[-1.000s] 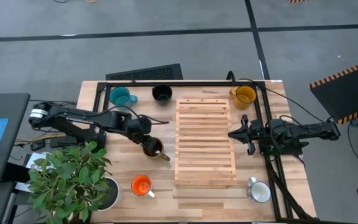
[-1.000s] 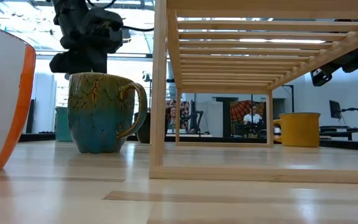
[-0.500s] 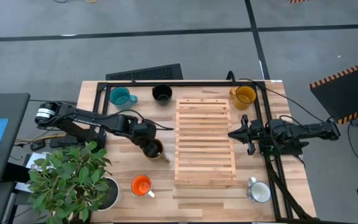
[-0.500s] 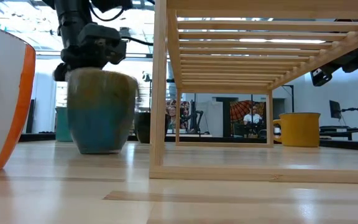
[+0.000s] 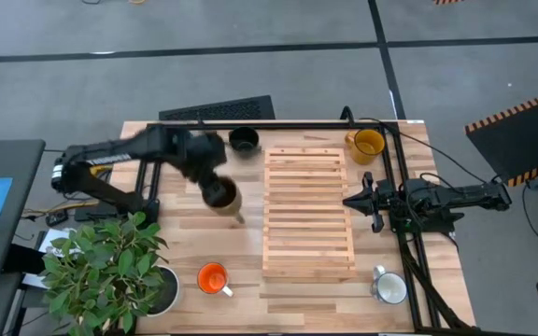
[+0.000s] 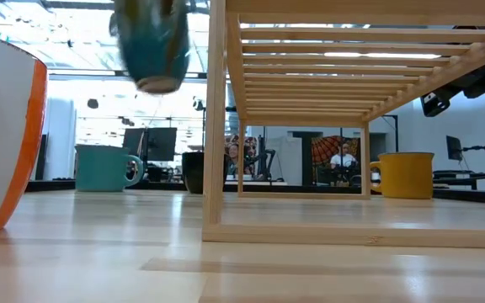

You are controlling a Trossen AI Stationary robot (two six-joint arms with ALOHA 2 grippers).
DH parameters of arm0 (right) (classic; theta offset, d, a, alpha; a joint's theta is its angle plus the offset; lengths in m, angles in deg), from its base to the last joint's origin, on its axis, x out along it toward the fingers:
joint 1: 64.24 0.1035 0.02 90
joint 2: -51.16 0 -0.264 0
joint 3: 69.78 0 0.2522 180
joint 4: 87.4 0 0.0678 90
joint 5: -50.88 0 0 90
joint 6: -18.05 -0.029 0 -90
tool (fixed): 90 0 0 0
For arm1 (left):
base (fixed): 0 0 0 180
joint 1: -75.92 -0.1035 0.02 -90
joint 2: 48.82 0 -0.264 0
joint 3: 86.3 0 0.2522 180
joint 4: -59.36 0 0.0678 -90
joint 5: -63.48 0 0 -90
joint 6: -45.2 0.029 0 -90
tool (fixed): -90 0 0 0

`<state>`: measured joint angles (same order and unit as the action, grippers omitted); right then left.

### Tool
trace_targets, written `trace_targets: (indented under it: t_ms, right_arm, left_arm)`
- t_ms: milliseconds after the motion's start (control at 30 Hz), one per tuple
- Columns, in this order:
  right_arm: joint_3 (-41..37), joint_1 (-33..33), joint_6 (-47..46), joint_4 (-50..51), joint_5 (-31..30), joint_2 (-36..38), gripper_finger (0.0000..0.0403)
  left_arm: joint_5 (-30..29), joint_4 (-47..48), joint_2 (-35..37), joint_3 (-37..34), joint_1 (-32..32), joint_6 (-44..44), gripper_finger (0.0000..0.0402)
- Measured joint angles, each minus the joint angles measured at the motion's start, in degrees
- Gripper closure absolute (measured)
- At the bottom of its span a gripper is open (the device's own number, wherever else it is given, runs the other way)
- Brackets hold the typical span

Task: Place coffee mugs
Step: Put the brown mug on the shelf

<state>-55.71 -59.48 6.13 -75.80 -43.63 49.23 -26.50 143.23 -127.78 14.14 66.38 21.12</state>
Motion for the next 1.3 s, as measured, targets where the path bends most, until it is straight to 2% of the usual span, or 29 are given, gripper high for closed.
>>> trace_targets:
  t_ms: [267,400,500,633,800,1033,1200,1300]
  right_arm:
    - [-0.01,0.0,-0.02,0.01,0.0,0.0,0.0351]
    - [0.0,0.01,-0.02,0.0,0.0,0.0,0.0351]
    - [0.0,0.0,-0.04,0.0,0.0,0.0,0.0351]
    - [-0.01,0.01,-0.04,0.02,0.0,0.02,0.0351]
    - [-0.01,0.0,-0.07,0.01,0.0,0.0,0.0351]
    - [0.0,-0.01,-0.24,0.01,0.0,0.0,0.0351]
    - [-0.02,0.01,-0.22,0.02,0.0,0.0,0.0351]
    - [0.0,-0.01,-0.22,0.0,0.0,0.0,0.0351]
  left_arm:
    - [-2.4,6.97,-13.39,28.4,-3.88,10.11,0.0385]
    - [-3.62,6.84,-20.01,38.73,-4.07,13.19,0.0385]
    - [-5.79,6.34,-24.47,43.94,-4.1,15.24,0.0385]
    - [-6.74,5.93,-29.94,47.29,-4.47,17.43,0.0385]
    - [-6.3,5.24,-33.94,48.12,-5.71,18.31,0.0385]
    - [-3.97,5.0,-35.79,48.09,-8.98,19.27,0.0385]
    - [0.78,4.73,-36.77,48.05,-10.98,18.85,0.0385]
    - [1.61,4.62,-37.74,48.09,-10.97,18.82,0.0385]
